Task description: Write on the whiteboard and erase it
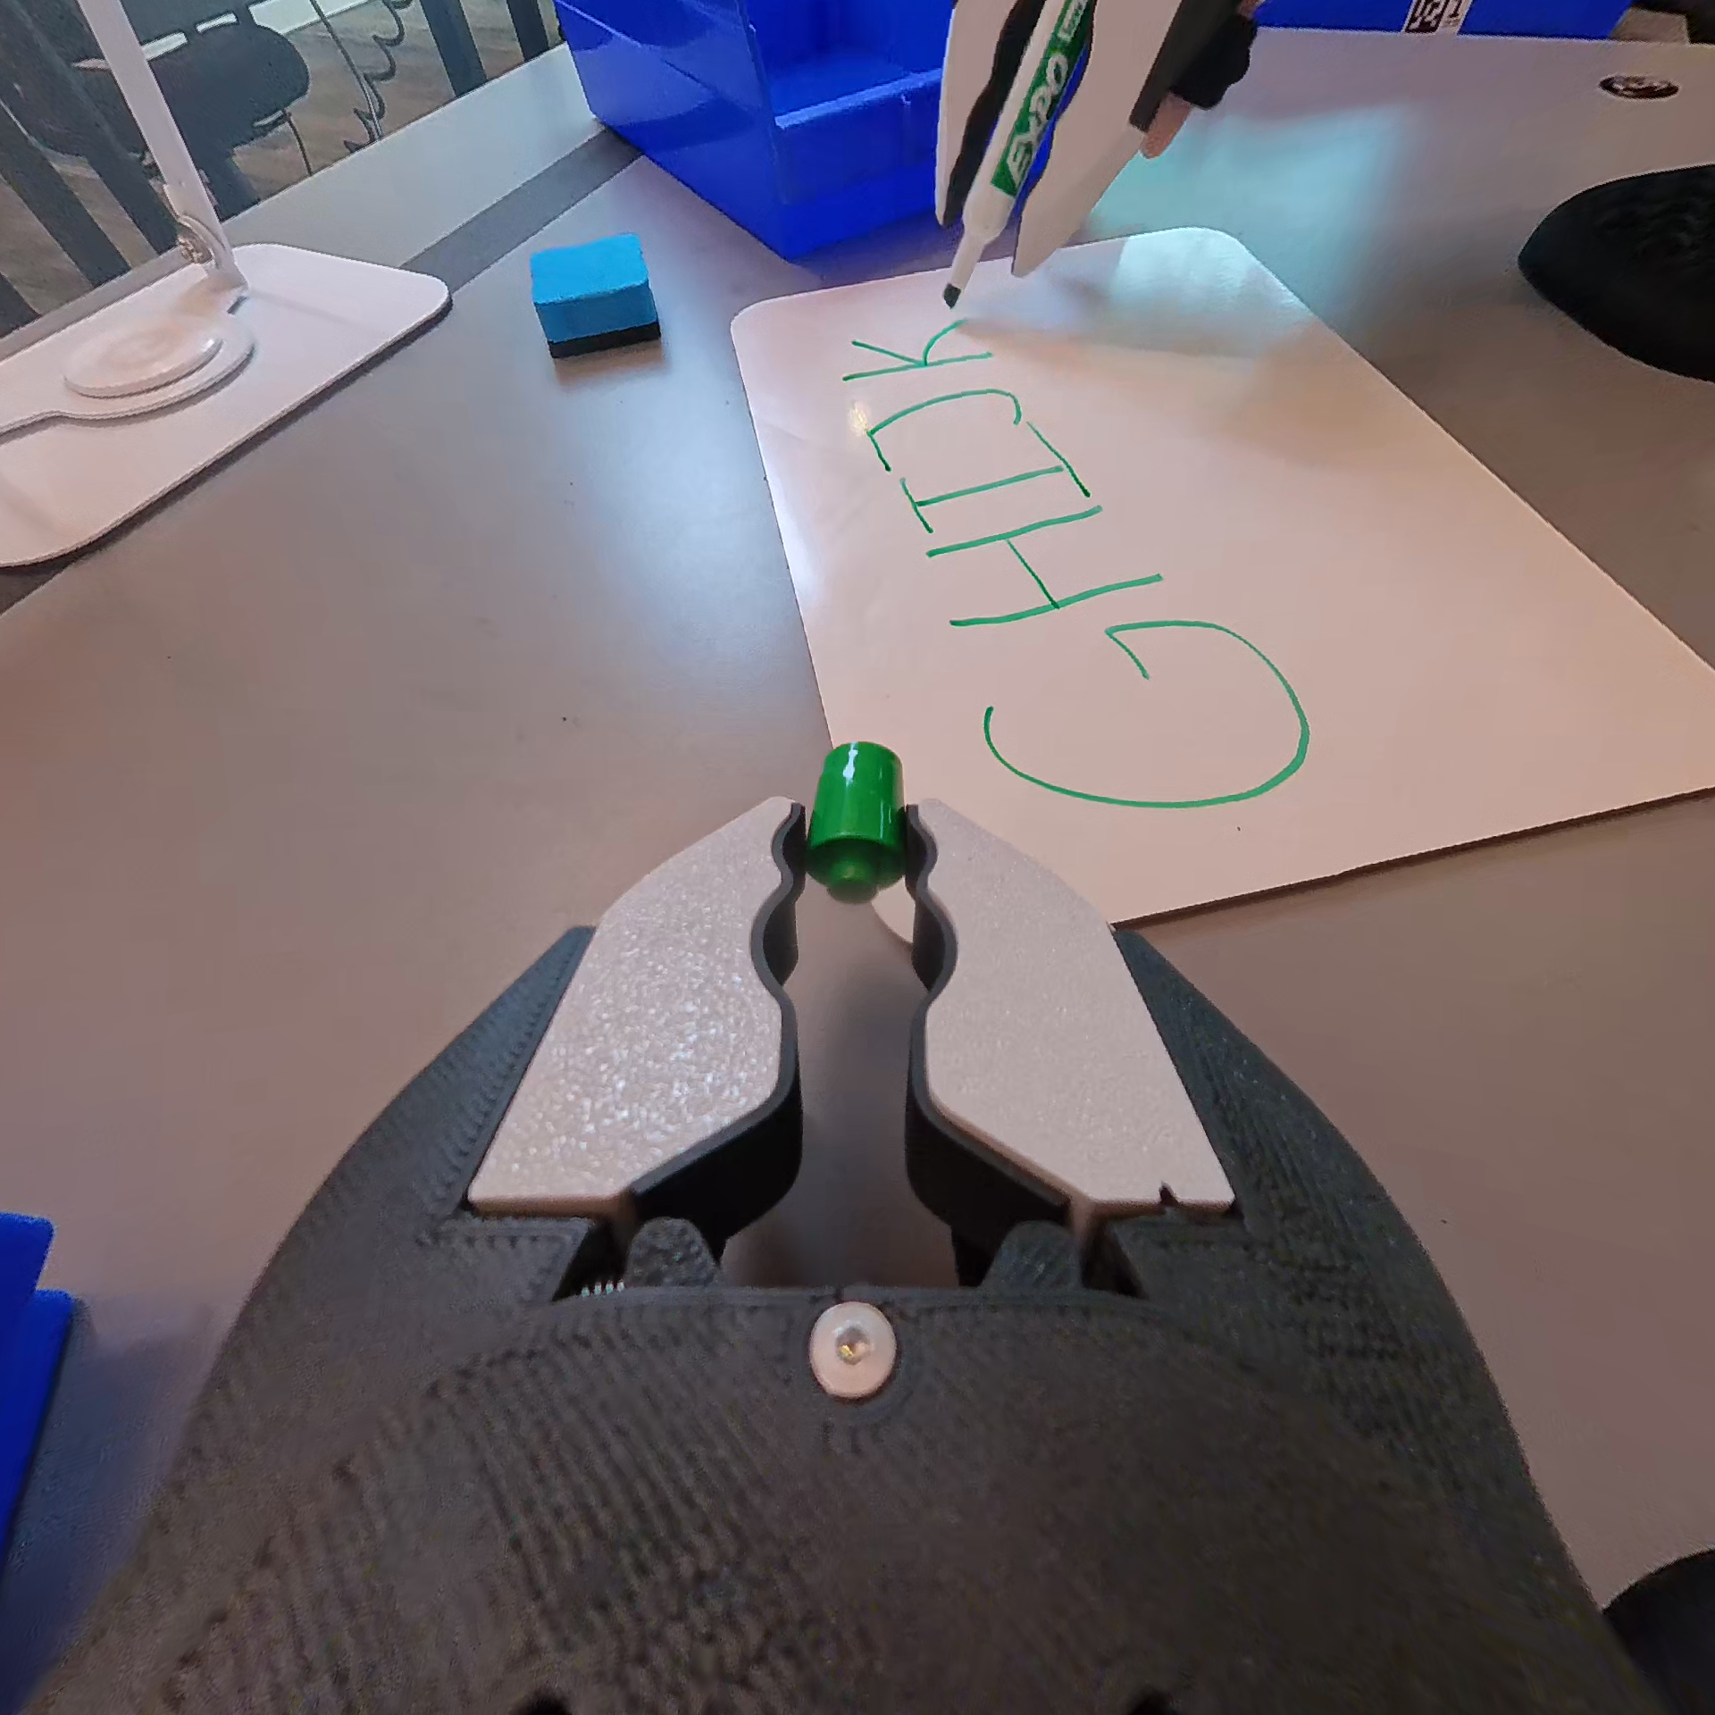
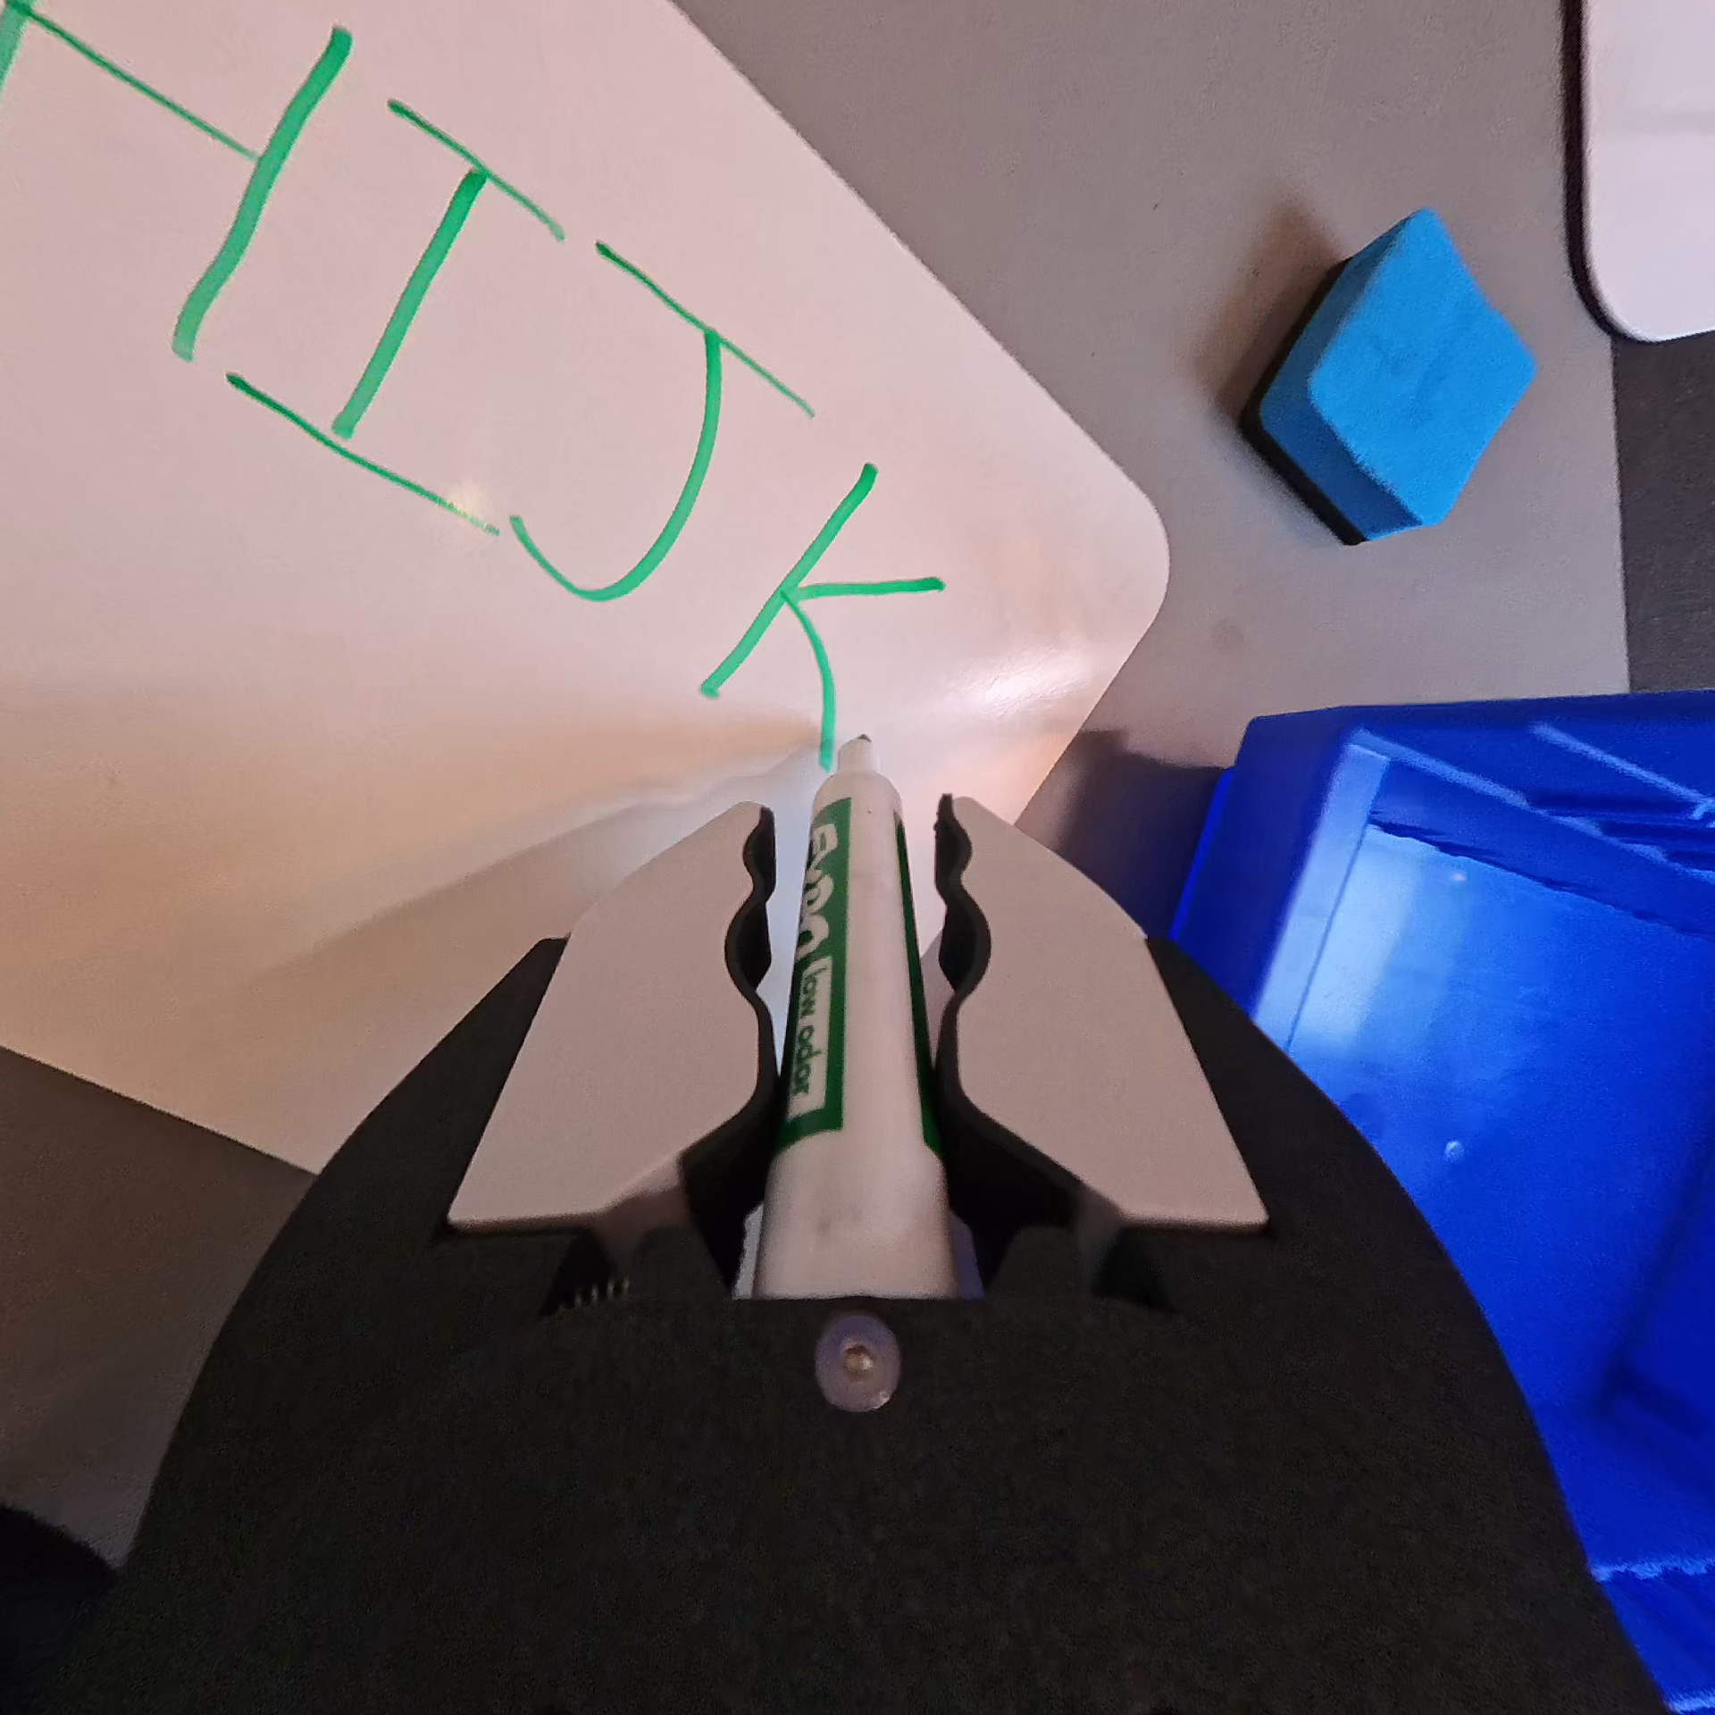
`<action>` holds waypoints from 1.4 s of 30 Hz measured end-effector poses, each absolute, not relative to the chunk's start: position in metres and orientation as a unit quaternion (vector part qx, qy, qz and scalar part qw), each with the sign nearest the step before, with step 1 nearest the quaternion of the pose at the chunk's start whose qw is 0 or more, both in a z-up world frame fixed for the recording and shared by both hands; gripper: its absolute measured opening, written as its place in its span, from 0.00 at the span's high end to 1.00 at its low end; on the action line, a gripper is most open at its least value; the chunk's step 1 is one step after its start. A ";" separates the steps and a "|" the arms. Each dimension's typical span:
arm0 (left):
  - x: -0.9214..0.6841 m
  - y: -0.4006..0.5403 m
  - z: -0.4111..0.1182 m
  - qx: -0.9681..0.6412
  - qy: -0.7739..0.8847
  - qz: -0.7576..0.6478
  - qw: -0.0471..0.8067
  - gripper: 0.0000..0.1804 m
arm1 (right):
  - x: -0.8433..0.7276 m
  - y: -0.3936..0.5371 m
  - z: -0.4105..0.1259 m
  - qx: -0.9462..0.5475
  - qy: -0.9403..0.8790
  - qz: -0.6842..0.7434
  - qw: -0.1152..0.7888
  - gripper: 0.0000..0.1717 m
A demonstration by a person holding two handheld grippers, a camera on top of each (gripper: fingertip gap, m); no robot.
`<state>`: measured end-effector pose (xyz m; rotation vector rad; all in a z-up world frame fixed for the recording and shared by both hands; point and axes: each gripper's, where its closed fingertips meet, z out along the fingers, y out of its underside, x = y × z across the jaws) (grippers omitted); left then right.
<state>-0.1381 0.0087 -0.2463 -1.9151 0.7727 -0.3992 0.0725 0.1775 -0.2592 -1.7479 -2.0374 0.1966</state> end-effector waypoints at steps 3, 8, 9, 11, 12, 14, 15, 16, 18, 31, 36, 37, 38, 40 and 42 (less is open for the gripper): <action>-0.138 0.009 -0.246 -0.791 0.318 -0.165 0.496 0.89 | 0.065 0.185 -0.255 -0.631 -0.737 0.069 0.232 0.80; -0.139 0.009 -0.246 -0.791 0.318 -0.166 0.496 0.89 | 0.051 0.194 -0.258 -0.626 -0.742 0.062 0.233 0.80; -0.139 0.009 -0.246 -0.791 0.318 -0.167 0.496 0.89 | 0.048 0.196 -0.259 -0.626 -0.741 0.062 0.235 0.80; -0.139 0.008 -0.247 -0.791 0.319 -0.167 0.495 0.89 | 0.044 0.200 -0.260 -0.626 -0.741 0.061 0.235 0.80; -0.139 0.008 -0.247 -0.791 0.319 -0.167 0.495 0.89 | 0.042 0.202 -0.260 -0.626 -0.741 0.060 0.236 0.80; -0.139 0.008 -0.246 -0.791 0.318 -0.168 0.495 0.89 | 0.041 0.205 -0.262 -0.627 -0.741 0.058 0.234 0.80; -0.139 0.008 -0.246 -0.791 0.318 -0.169 0.494 0.89 | 0.041 0.206 -0.263 -0.626 -0.742 0.054 0.233 0.80; -0.139 0.008 -0.246 -0.791 0.318 -0.169 0.494 0.89 | 0.041 0.207 -0.264 -0.626 -0.743 0.052 0.229 0.80; -0.139 0.008 -0.246 -0.791 0.318 -0.169 0.494 0.89 | 0.041 0.207 -0.264 -0.627 -0.744 0.053 0.226 0.80; -0.137 0.008 -0.247 -0.791 0.321 -0.166 0.494 0.89 | 0.076 0.186 -0.265 -0.631 -0.751 0.046 0.190 0.80; -0.137 0.008 -0.247 -0.791 0.322 -0.166 0.493 0.89 | 0.081 0.183 -0.265 -0.631 -0.751 0.043 0.191 0.80; -0.137 0.008 -0.247 -0.791 0.321 -0.166 0.493 0.89 | 0.080 0.183 -0.265 -0.631 -0.751 0.042 0.190 0.80; -0.137 0.008 -0.247 -0.791 0.321 -0.166 0.493 0.89 | 0.080 0.183 -0.265 -0.630 -0.752 0.041 0.191 0.80; -0.137 0.008 -0.247 -0.791 0.321 -0.166 0.493 0.89 | 0.080 0.184 -0.265 -0.630 -0.752 0.041 0.189 0.80; -0.137 0.008 -0.246 -0.791 0.320 -0.167 0.493 0.89 | 0.083 0.189 -0.265 -0.632 -0.751 0.032 0.191 0.80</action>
